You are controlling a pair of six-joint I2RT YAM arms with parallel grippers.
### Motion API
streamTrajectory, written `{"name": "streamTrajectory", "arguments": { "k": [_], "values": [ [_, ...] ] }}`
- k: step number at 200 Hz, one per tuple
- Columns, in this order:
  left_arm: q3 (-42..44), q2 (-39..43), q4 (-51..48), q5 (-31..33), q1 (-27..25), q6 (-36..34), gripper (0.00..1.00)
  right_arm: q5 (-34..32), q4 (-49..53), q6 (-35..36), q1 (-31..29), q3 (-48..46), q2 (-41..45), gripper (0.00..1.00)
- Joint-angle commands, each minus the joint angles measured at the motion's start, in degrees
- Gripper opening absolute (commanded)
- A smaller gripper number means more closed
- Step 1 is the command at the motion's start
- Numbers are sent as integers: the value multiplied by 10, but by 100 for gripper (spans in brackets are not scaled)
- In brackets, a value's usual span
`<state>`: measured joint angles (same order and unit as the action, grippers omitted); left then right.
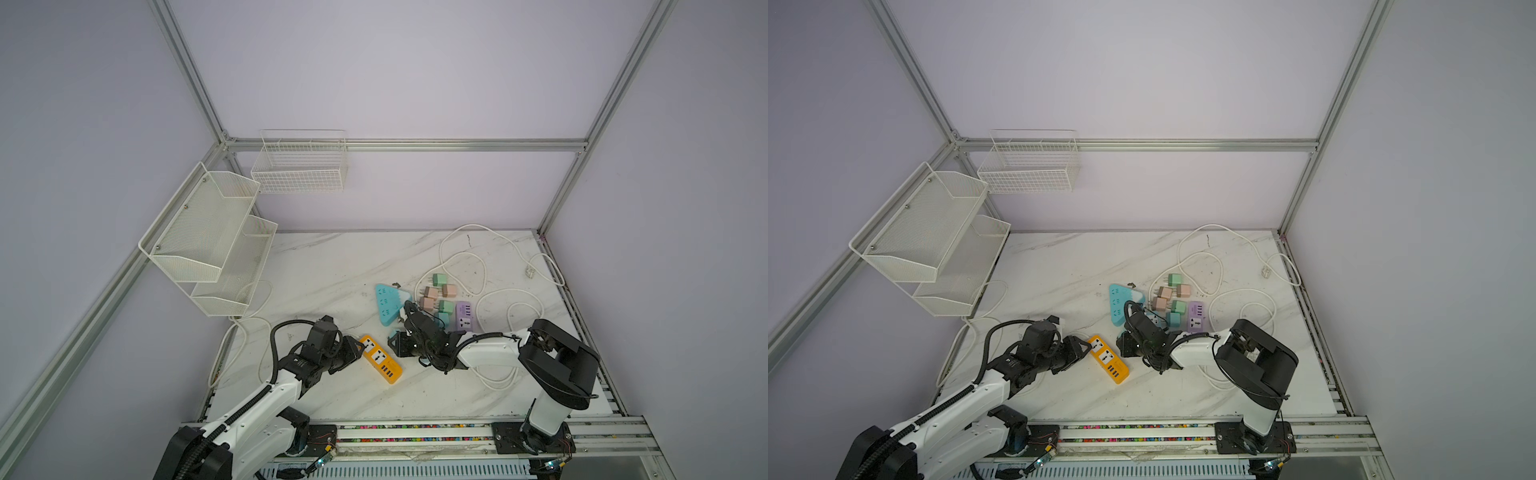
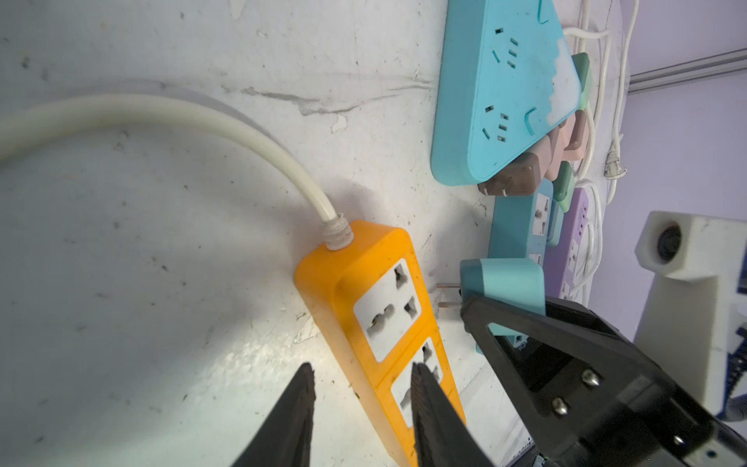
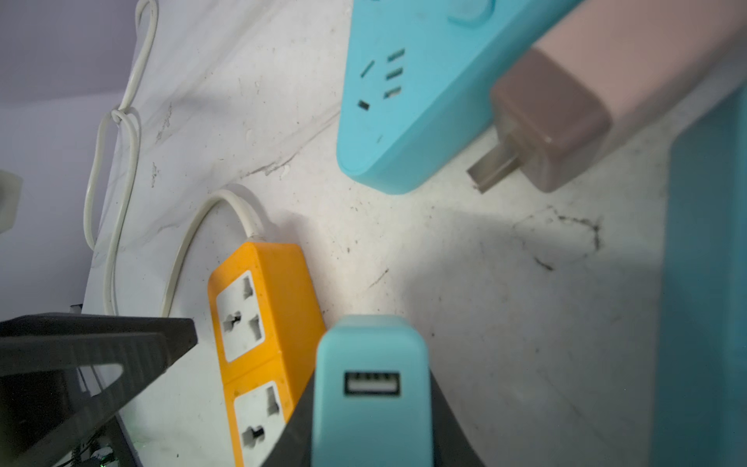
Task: Pull the plug off the socket
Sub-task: 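Carry the teal plug with the right gripper and lower it beside the loose plugs, then open the right gripper to release the teal plug while the left releases the strip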
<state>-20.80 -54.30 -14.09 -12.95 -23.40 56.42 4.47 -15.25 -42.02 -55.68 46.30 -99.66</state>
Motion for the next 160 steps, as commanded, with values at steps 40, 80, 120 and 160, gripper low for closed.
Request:
{"name": "streamTrajectory", "arguments": {
  "k": [40, 80, 120, 160],
  "values": [
    [-46, 3, 0, 26, -3, 1, 44, 3, -44, -14, 6, 21, -37, 16],
    [-52, 2, -19, 35, -3, -4, 47, 5, -33, -15, 9, 33, -49, 20],
    [-53, -1, -19, 42, -3, -4, 50, 2, -20, -11, 13, 27, -37, 33],
    [-60, -5, -28, 46, -3, -10, 52, -16, 15, 8, 14, 47, -23, 50]
  ]
}}
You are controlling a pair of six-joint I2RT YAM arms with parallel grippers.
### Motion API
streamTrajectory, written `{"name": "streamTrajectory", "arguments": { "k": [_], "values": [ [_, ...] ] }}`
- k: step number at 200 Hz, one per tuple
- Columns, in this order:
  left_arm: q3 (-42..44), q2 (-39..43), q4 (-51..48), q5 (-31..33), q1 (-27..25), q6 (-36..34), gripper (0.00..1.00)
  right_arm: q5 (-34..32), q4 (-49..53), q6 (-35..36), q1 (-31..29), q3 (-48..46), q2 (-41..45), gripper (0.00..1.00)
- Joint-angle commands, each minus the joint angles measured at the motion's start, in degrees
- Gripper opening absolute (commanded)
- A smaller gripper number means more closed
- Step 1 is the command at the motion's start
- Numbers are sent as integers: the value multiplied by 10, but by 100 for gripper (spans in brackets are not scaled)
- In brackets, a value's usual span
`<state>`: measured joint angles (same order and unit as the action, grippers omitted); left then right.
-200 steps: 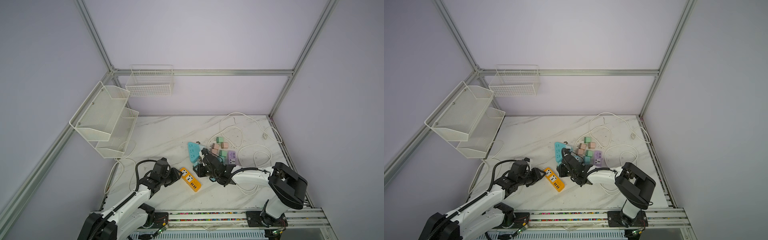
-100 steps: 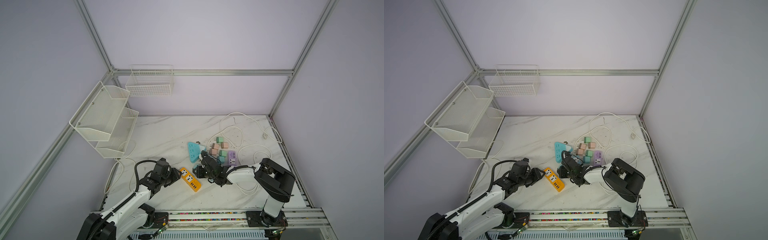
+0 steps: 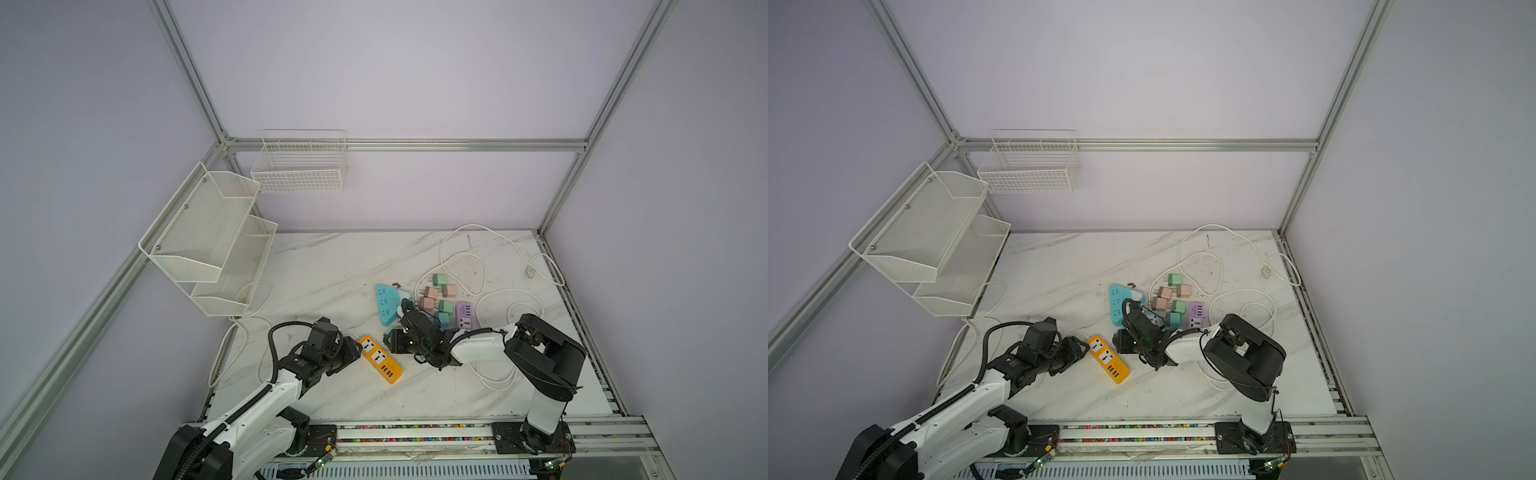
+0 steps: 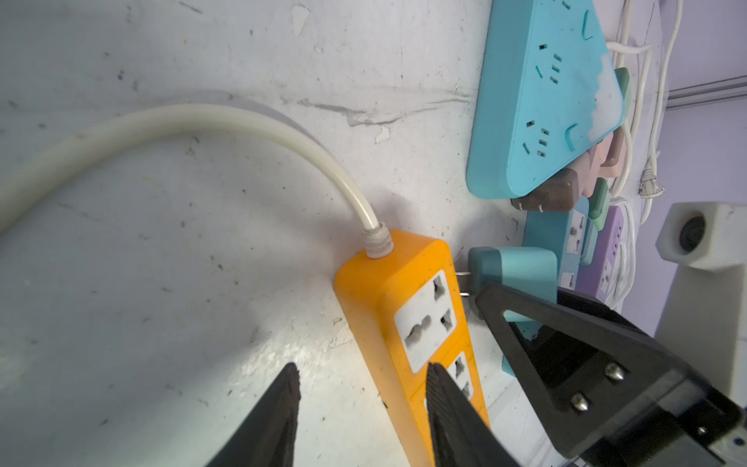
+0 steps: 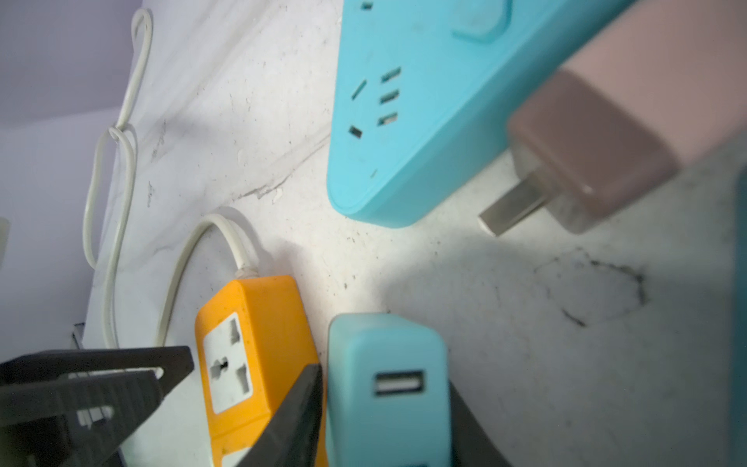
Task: Pull the plug off the socket
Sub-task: 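Open the right gripper to release the teal plug while the left releases the strip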
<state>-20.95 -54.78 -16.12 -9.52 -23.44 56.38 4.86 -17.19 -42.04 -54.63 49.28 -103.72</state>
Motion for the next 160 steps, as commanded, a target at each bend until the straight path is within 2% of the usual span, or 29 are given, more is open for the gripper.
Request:
{"name": "streamTrajectory", "arguments": {
  "k": [1, 20, 41, 62, 93, 111, 123, 160],
  "values": [
    [-59, 1, -9, 12, -3, -9, 52, -20, 35, 9, 3, 18, 18, 51],
    [-65, 6, -30, 25, -3, -16, 54, -26, 50, 16, 5, 22, 31, 57],
    [-76, 15, -55, 43, -3, -25, 56, -29, 66, 20, 7, 24, 52, 70],
    [-91, 24, -73, 62, -2, -38, 57, -33, 82, 27, 12, 23, 82, 75],
    [-116, 36, -99, 100, 4, -66, 61, -48, 134, 61, 30, 41, 156, 84],
    [-145, 39, -114, 131, 22, -103, 63, -84, 190, 99, 56, 67, 212, 94],
    [-169, 35, -125, 150, 43, -126, 76, -110, 224, 124, 87, 84, 247, 97],
    [-235, -19, -108, 209, 132, -205, 96, -232, 246, 184, 226, 87, 334, 97]
  ]
}}
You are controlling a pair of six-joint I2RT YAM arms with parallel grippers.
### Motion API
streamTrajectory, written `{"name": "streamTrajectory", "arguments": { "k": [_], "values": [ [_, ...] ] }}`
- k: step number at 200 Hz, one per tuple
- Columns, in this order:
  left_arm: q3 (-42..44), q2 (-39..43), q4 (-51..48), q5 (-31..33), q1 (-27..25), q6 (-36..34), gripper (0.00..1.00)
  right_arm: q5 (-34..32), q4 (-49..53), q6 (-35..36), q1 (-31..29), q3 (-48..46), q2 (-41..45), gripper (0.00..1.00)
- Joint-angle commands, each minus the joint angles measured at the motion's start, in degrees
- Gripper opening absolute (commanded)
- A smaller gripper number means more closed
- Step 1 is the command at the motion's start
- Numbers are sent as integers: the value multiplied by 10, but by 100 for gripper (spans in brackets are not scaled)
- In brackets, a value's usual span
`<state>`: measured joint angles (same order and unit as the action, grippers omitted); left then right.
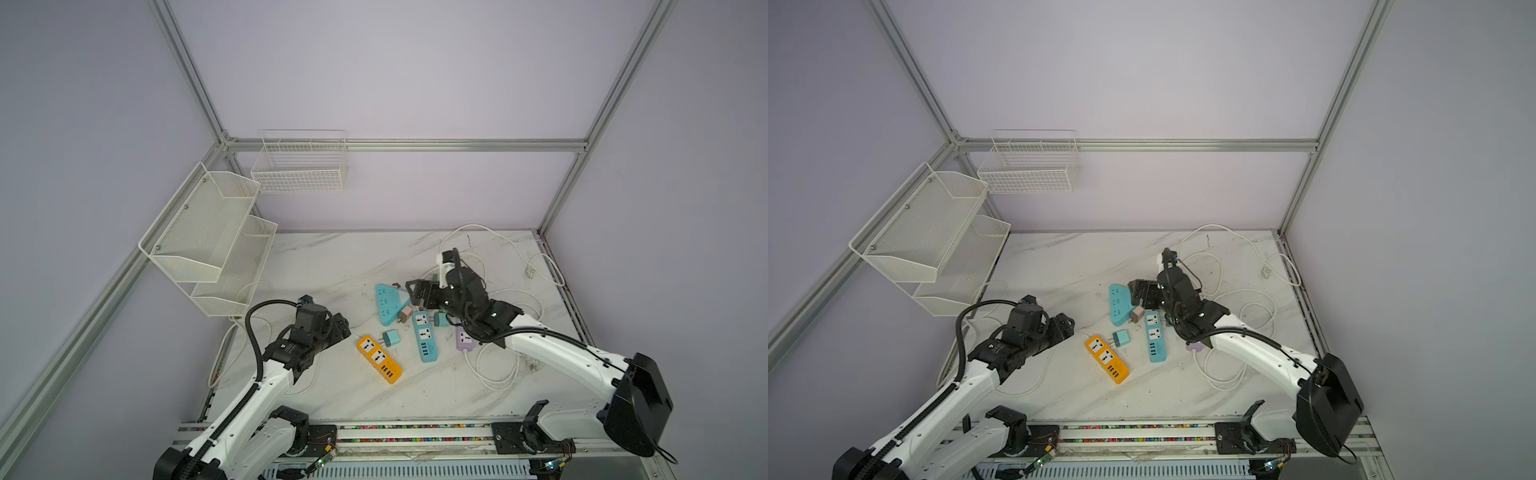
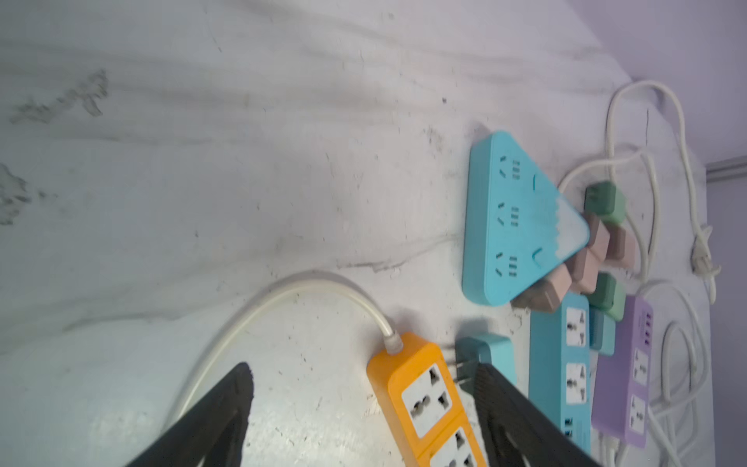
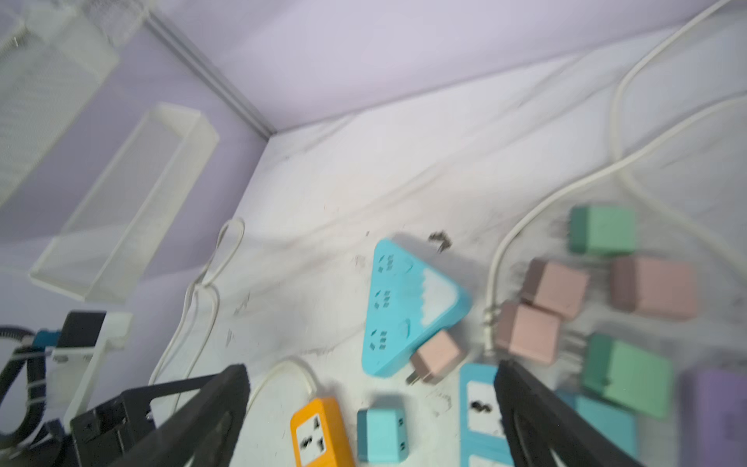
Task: Pull the plug off the socket
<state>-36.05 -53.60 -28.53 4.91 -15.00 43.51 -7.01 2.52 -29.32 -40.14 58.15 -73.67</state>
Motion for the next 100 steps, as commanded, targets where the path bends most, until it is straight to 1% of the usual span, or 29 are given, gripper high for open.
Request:
{"name": "streamTrajectory", "arguments": {
  "k": [1, 10, 23, 40, 52, 59, 68, 81, 100],
  "values": [
    [-85, -33, 18, 67, 50, -79, 96, -118, 48, 60, 85, -1, 33, 97],
    [-97, -58, 33, 90, 72, -97, 100, -160, 45, 70, 131, -8, 31, 97],
    [-113, -100, 54, 141, 104, -117, 100, -217, 17, 78, 195, -27, 16, 97],
    [-120, -150, 100, 208, 140, -143, 100, -223, -71, 90, 296, -79, -15, 97],
    [-114, -174, 143, 231, 160, -166, 100, -222, -122, 83, 359, -105, -43, 97],
    [-97, -185, 185, 236, 168, -189, 100, -228, -146, 70, 388, -117, -63, 97],
    [-66, -201, 254, 251, 170, -221, 100, -243, -196, 65, 408, -140, -88, 97],
    [-24, -224, 353, 255, 170, -255, 100, -243, -290, 94, 415, -170, -124, 97],
    [26, -245, 453, 251, 169, -301, 100, -200, -404, 144, 415, -200, -169, 97]
  ]
}}
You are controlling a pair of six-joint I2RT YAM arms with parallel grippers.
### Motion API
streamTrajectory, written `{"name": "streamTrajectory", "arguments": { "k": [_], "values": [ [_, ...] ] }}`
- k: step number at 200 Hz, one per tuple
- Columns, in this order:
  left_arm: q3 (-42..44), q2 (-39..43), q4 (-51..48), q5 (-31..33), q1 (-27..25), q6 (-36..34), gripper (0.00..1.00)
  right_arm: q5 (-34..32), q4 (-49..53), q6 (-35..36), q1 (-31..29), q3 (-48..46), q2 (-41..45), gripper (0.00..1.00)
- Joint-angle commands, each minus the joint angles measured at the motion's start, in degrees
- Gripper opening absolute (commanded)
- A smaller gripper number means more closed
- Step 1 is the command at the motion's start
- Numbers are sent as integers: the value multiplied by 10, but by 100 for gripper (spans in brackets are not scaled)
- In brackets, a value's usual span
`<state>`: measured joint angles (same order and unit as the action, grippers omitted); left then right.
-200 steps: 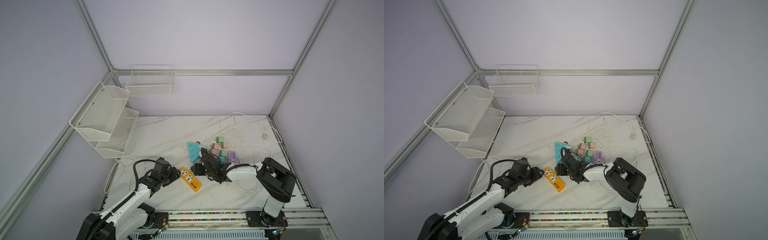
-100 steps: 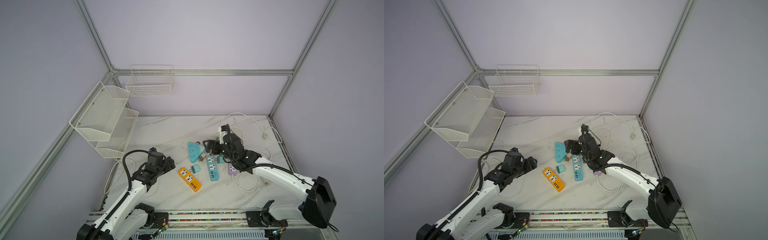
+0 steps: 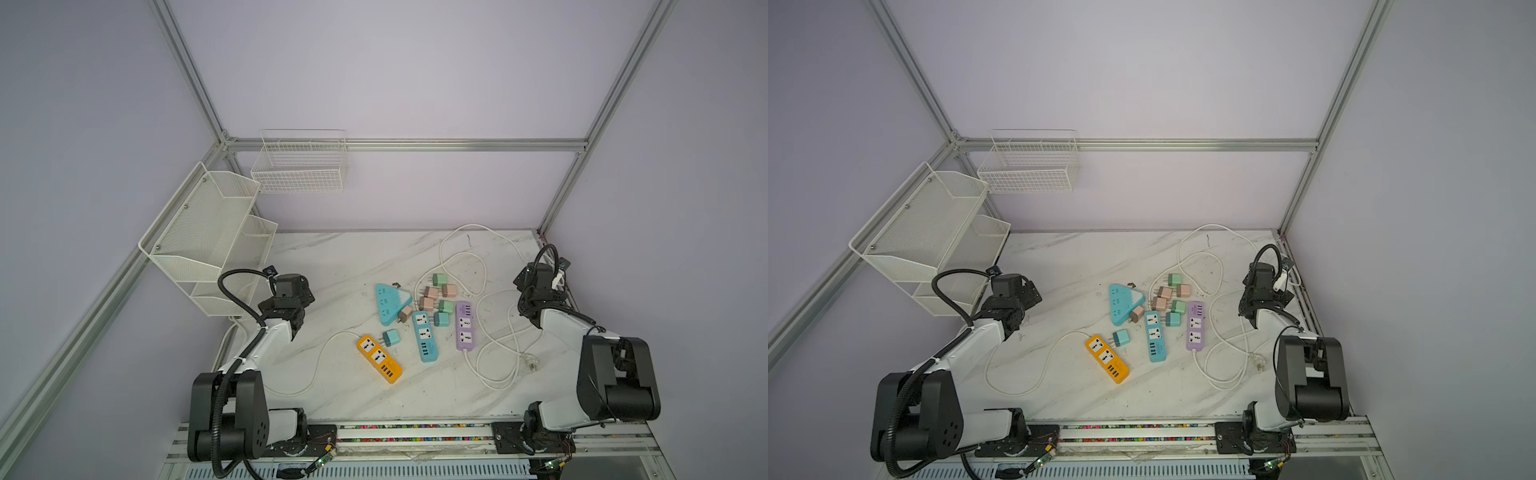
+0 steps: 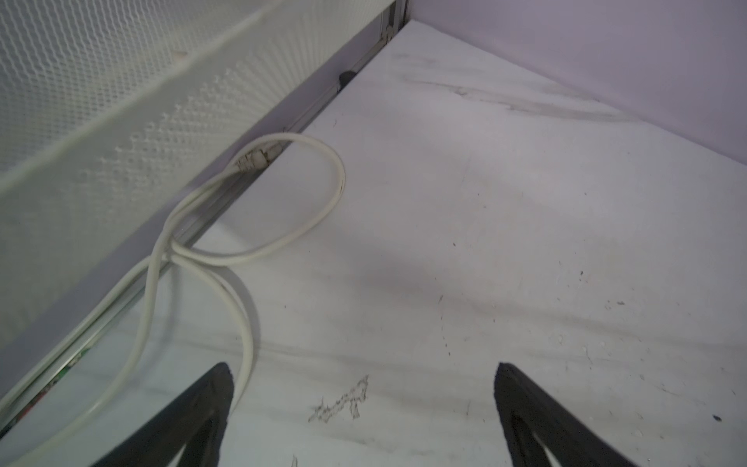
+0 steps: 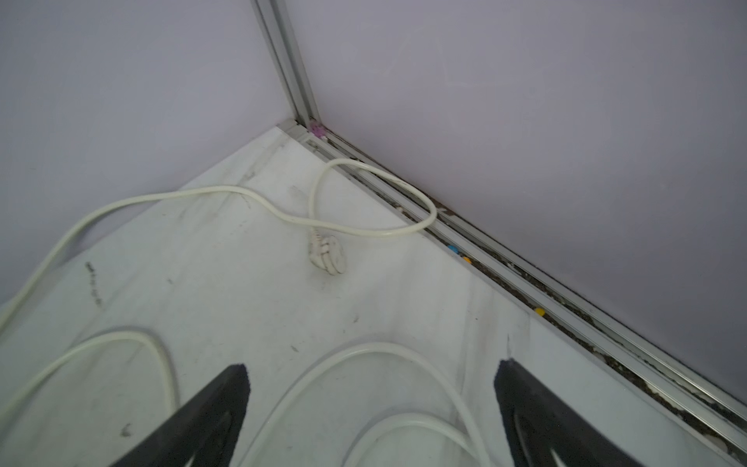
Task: Pull the plug off the socket
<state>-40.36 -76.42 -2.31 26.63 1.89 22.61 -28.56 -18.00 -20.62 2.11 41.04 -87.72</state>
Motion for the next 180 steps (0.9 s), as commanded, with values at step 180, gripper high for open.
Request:
{"name": "streamTrajectory", "arguments": {
  "k": [180],
  "values": [
    [189, -133, 566, -135, -19, -214, 100, 193, -589, 242, -80, -141, -143, 97]
  ]
}}
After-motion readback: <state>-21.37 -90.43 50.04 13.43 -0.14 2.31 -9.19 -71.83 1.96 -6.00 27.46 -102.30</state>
